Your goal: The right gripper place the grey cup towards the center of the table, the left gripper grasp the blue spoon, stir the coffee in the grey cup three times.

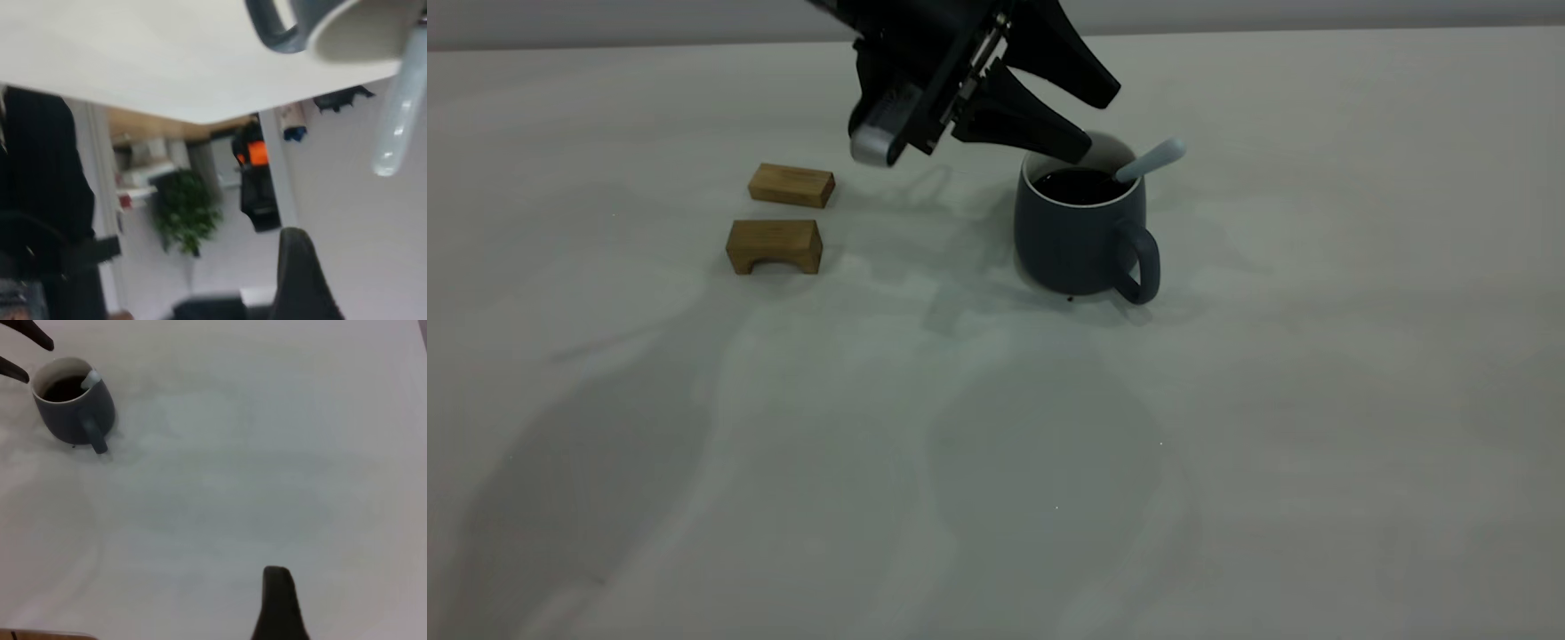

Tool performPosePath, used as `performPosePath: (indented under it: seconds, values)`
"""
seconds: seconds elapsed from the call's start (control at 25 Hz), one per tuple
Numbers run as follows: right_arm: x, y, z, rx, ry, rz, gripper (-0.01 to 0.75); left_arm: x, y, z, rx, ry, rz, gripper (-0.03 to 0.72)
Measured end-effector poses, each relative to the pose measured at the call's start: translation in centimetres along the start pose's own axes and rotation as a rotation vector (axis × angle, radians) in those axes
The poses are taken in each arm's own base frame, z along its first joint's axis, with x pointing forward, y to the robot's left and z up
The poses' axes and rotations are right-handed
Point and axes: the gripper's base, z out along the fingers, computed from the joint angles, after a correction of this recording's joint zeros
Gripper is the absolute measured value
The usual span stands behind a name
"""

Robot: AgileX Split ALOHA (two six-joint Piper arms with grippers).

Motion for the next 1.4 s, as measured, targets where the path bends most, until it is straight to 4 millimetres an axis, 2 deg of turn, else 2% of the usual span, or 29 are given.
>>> performPosePath:
  seconds: [0.16,0.44,0.68,0.84,0.96,1.08,1.16,1.28,1.4]
  values:
    - [0.0,0.0,0.0,0.000,0.000,0.000,0.592,1.7,-1.0,-2.6,-0.073,-0.185,0.161,0.527]
    - [0.0,0.0,0.0,0.000,0.000,0.000,0.592,5.9,-1.7,-8.7,-0.218,-0.595,0.403,0.527]
    - [0.0,0.0,0.0,0.000,0.000,0.000,0.592,11.9,-1.7,-14.5,-0.242,-0.860,0.581,0.527]
    - [0.0,0.0,0.0,0.000,0.000,0.000,0.592,16.2,-1.0,-18.2,-0.385,-1.009,0.912,0.527]
    - [0.0,0.0,0.0,0.000,0.000,0.000,0.592,18.9,-0.4,-19.9,-0.451,-1.046,1.103,0.527]
    - [0.0,0.0,0.0,0.000,0.000,0.000,0.592,20.7,0.5,-21.4,-0.492,-1.121,1.142,0.527]
    - [0.0,0.0,0.0,0.000,0.000,0.000,0.592,21.0,1.5,-22.1,-0.545,-1.161,1.131,0.527]
    - [0.0,0.0,0.0,0.000,0.000,0.000,0.592,21.1,4.1,-22.2,-0.629,-1.149,1.109,0.527]
    - [0.0,0.0,0.0,0.000,0.000,0.000,0.592,20.7,7.9,-21.4,-0.715,-1.077,1.083,0.527]
